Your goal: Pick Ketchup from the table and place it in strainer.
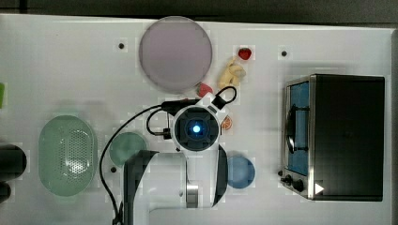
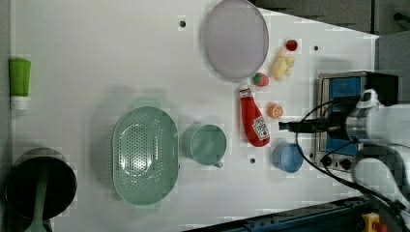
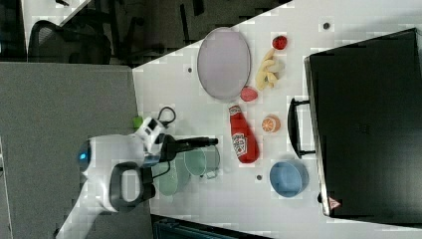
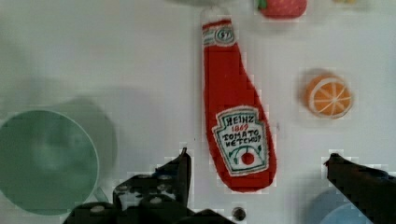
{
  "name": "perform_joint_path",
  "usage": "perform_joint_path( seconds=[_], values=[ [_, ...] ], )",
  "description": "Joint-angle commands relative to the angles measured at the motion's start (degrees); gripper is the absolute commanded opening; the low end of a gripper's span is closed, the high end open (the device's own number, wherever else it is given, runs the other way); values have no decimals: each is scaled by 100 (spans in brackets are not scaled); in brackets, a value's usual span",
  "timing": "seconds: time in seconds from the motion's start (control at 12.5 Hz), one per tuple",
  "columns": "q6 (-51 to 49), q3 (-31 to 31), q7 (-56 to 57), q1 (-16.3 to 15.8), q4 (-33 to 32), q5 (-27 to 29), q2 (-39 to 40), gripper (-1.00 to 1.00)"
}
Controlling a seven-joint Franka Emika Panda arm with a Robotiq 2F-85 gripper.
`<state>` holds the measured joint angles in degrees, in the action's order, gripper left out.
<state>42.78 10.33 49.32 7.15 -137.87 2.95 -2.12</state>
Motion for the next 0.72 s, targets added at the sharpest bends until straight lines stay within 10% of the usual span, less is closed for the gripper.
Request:
perform_joint_path(
  seconds=[0.08, 0.72],
  values=[
    [553, -38, 401, -1, -207, -27, 614, 100],
    [2093, -41, 426, -4, -220, -242, 2003, 100]
  ],
)
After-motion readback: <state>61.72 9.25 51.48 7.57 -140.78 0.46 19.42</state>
